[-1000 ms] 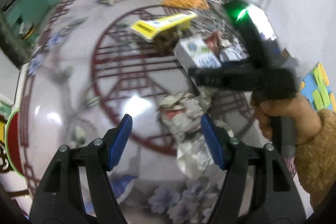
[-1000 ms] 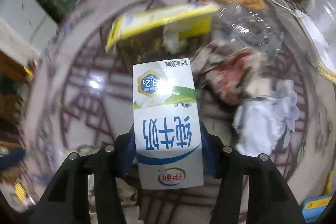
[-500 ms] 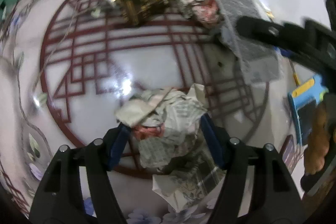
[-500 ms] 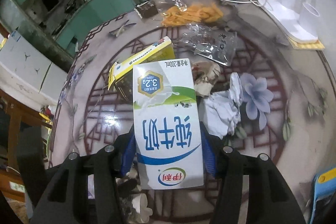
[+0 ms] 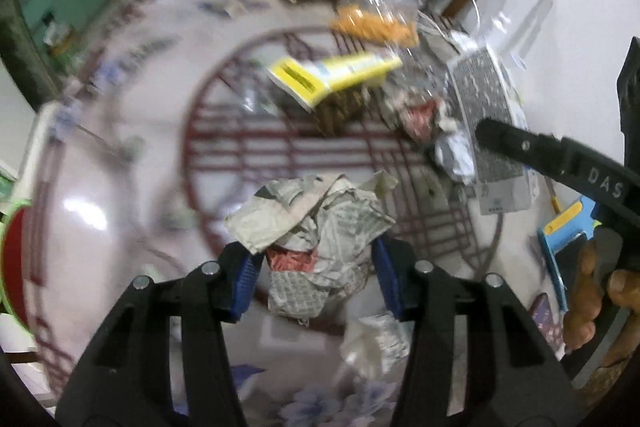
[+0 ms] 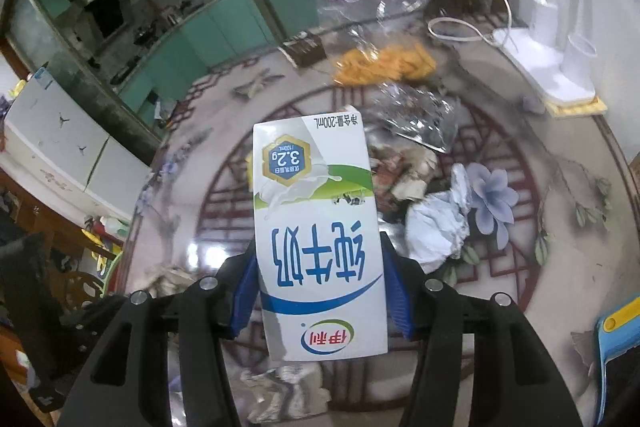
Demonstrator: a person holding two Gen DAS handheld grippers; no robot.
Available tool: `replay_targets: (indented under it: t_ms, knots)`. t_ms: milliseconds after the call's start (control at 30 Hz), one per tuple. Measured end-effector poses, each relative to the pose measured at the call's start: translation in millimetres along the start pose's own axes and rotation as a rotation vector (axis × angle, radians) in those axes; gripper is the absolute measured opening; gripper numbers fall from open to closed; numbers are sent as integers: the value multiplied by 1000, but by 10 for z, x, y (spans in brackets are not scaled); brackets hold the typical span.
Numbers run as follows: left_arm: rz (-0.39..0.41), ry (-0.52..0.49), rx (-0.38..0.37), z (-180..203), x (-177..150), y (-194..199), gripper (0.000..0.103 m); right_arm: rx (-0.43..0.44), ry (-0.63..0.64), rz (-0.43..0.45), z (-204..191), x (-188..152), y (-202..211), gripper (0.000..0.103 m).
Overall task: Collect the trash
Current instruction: 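Carry the newspaper and milk carton over the red bucket with both tools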
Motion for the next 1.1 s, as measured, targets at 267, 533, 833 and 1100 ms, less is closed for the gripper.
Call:
replay_targets:
  t_ms: [267, 533, 833, 1100]
  knots:
    - [147, 33, 72, -349, 274, 652, 49, 32, 41, 22, -379, -17, 156, 53]
    - [230, 57, 81, -446, 274, 1050, 50, 74, 95, 37, -743, -62, 305, 53]
    - [264, 45, 138, -652, 229, 1304, 50, 110, 143, 44, -1073, -113, 364, 53]
    - [297, 78, 176, -877, 195, 1506, 50, 155, 179, 41, -1366, -174, 372, 53]
Point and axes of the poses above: each gripper's, at about its wrist camera, not at the fingertips, and y roughly against the way its jaws point, z to its right, x to its top, the point moved 8 cm from there along -y, roughly the way its jaws point, and after that the axes turned 13 degrees about z, right-handed, at the moved point
